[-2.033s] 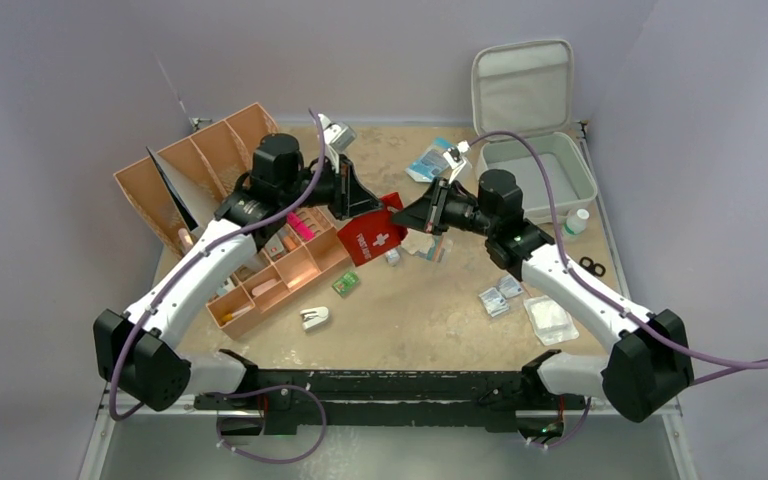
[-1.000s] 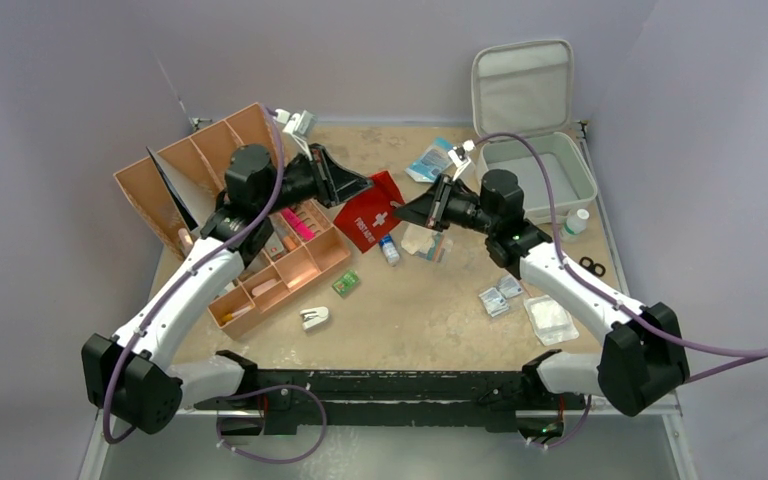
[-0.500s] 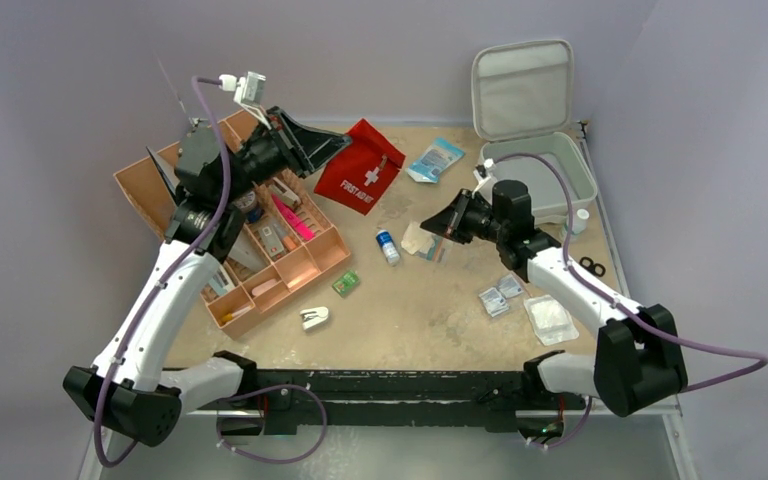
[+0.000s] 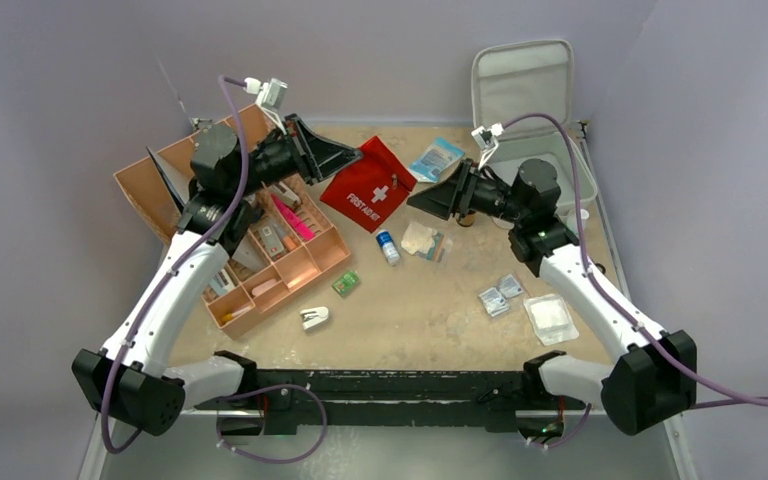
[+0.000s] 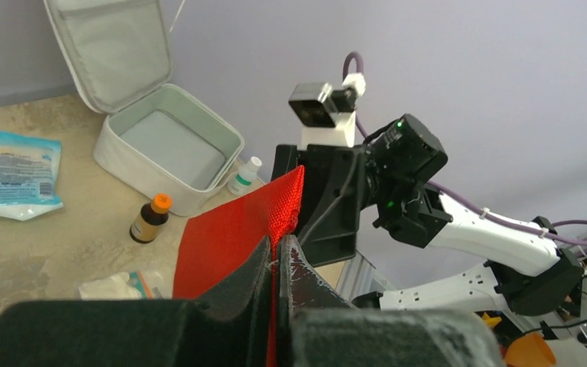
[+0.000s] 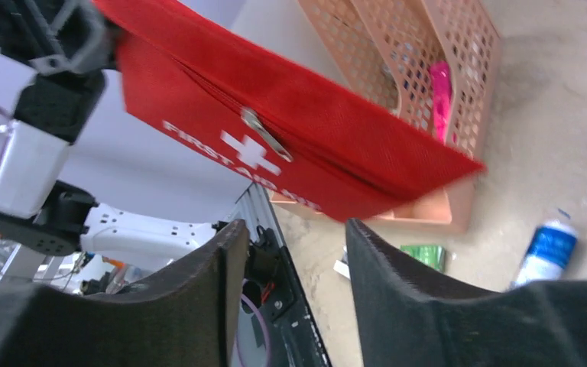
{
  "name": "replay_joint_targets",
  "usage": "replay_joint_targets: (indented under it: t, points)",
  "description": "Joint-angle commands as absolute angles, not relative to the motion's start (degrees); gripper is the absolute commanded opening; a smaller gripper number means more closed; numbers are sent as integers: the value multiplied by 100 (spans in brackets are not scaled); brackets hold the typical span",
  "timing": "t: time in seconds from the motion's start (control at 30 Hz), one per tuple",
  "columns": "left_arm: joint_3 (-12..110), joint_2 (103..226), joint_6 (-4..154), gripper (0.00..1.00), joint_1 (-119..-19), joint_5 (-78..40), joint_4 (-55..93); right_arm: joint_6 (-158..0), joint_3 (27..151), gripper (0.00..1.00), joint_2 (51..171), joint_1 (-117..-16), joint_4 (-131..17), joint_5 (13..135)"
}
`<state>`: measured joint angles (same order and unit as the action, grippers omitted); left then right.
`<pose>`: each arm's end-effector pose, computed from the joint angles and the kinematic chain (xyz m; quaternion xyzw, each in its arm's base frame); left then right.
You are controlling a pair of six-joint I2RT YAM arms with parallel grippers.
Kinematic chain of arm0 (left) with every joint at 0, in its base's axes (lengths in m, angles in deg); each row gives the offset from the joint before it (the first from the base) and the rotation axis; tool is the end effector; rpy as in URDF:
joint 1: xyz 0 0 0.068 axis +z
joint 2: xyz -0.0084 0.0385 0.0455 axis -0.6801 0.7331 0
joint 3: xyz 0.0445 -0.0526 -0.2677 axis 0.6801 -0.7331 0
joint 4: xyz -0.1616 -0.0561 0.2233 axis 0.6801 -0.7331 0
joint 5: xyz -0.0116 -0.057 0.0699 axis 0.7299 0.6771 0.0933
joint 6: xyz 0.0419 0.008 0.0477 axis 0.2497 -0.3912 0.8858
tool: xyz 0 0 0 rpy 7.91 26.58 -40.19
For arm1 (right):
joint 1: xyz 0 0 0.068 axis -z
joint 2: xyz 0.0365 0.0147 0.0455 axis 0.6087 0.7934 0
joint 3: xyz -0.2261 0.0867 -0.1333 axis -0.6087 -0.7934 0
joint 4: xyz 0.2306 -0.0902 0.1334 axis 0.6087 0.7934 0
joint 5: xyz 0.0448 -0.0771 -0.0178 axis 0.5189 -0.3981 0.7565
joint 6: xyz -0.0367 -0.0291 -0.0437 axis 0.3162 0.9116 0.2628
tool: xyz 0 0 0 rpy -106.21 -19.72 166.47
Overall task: Organize the medicine kit
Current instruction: Zip the medicine pouch.
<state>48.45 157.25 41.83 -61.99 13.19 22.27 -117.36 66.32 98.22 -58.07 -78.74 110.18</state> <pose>0.2651 -0.1260 0.4551 0.1222 0.6532 -0.5660 0.4879 0.2715 0.1386 0.3613 -0.1385 0.6657 0.5844 0.4428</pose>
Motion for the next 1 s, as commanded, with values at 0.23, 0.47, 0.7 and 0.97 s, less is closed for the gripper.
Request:
replay_joint_targets:
  t: [0.23, 0.47, 0.7, 0.97]
  points:
    - [4948, 16005, 3684, 0, -6166, 2349, 2979, -12114, 7338, 66, 10316, -5863, -8988, 11612]
    - [4905, 16047, 3550, 0, -6166, 2452, 3215, -12115, 7483, 66, 10558, -6002, -9141, 11843]
    - [4888, 16122, 3493, 0, -6166, 2437, 3374, -12090, 7522, 64, 10737, -6145, -9310, 11985]
    - [4896, 16142, 3555, 0, -6166, 2426, 3349, -12071, 7550, 51, 10867, -6158, -9460, 11933]
